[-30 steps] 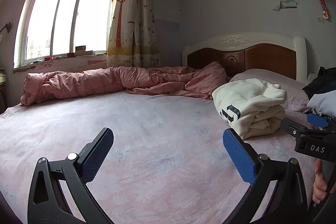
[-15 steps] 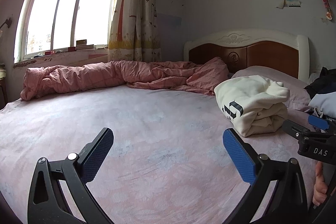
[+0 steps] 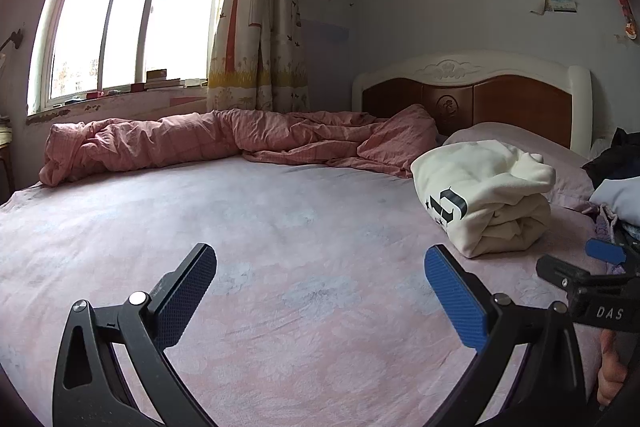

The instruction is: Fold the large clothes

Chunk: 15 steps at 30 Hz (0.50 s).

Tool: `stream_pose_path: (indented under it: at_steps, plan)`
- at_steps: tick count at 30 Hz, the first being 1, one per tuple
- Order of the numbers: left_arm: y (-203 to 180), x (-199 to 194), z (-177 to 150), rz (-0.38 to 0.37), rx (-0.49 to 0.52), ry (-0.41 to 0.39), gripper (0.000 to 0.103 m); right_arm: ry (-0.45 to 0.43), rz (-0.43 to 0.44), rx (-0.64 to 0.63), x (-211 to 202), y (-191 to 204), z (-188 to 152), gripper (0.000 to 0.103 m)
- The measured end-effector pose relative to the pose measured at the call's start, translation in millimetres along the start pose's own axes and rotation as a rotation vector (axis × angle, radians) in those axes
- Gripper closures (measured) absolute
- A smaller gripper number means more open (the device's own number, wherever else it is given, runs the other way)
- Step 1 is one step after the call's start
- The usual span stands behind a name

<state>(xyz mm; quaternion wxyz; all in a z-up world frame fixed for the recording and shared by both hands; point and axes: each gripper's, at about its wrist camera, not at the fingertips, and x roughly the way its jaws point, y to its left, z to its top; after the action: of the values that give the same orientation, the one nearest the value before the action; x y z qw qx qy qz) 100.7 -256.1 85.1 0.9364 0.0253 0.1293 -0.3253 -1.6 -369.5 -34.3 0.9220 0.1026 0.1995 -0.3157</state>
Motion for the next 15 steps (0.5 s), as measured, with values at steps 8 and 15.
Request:
stream_pose_path:
  at_steps: [8, 15]
  plan:
    - [1, 2, -1, 0.001, 0.000, 0.011, 0.000, -0.006, -0.052, -0.068, -13, 17, -17, 0.000]
    - [1, 4, -1, 0.002, -0.001, 0.014, 0.000, -0.015, -0.039, -0.035, -15, 8, -14, 0.000]
